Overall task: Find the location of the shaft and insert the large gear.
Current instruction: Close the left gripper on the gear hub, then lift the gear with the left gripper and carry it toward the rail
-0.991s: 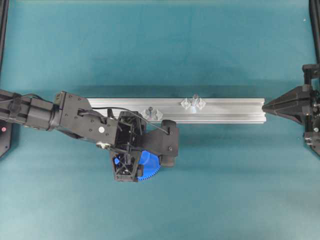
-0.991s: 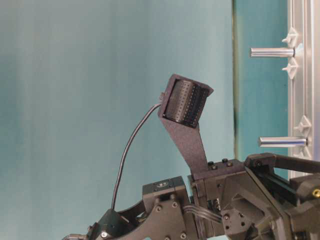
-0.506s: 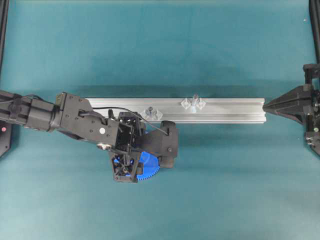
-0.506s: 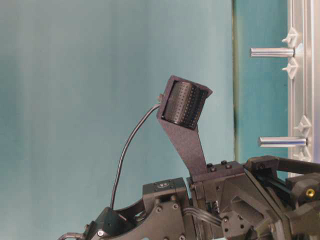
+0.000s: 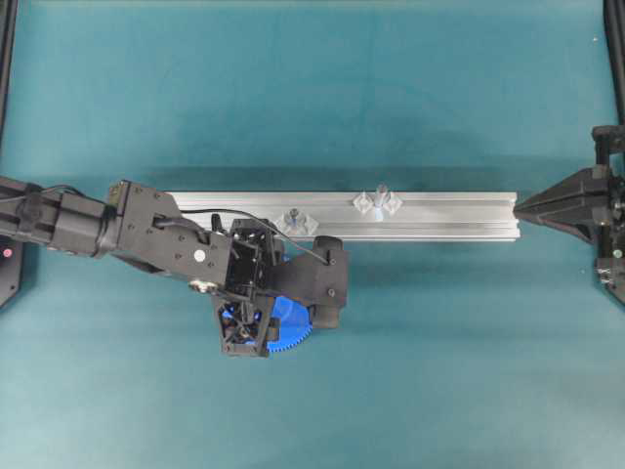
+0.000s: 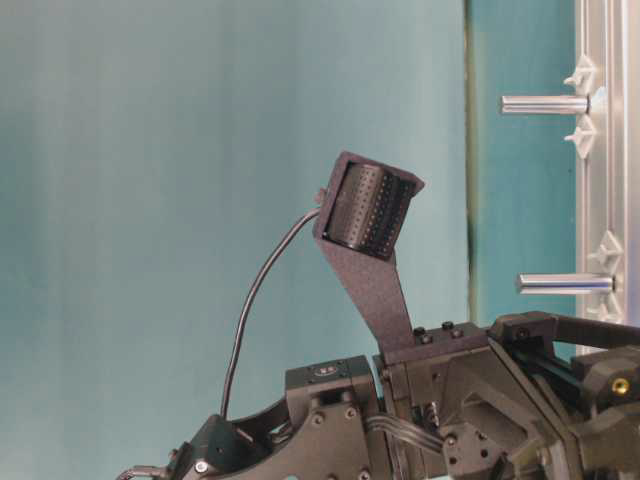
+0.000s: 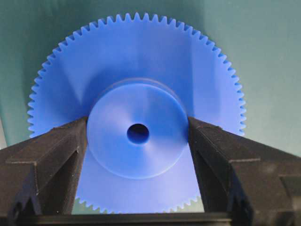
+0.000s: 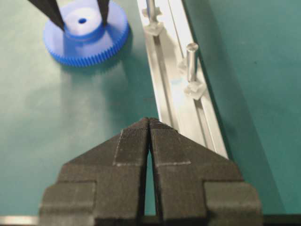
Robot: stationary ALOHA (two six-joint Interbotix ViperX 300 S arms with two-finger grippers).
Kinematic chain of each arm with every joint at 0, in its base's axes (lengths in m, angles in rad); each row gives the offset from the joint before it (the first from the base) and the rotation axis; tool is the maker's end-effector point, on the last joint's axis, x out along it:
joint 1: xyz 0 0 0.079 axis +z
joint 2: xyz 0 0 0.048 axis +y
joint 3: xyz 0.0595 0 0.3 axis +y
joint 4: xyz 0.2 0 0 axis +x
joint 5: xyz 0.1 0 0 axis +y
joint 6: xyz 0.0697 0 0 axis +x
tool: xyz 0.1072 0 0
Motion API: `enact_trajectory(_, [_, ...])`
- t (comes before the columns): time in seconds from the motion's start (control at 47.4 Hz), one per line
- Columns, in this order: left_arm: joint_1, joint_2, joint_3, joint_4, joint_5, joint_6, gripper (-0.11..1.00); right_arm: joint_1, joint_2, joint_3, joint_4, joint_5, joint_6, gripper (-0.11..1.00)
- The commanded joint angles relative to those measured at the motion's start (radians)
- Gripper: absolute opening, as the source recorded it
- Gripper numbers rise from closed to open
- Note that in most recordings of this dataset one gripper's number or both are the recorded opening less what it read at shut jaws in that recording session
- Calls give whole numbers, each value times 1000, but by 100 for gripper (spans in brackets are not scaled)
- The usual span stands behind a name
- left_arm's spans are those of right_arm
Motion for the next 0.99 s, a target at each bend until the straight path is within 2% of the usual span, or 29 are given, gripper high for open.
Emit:
enact_trajectory(0.0, [8,-8,-2,3,3,-3,70,-3,5,-11,0,-8,9,2])
enact_trajectory(0.464, [8,-41,-26,8,11,5,70,-3,5,-9,0,-6,8,2])
enact_trajectory(0.822, [11,-52,-98,9,87,8,70,-3,5,-9,0,-6,8,2])
enact_trajectory(0.97, [14,-54,-127,8,124,32,70,-3,3,-9,0,-5,8,2])
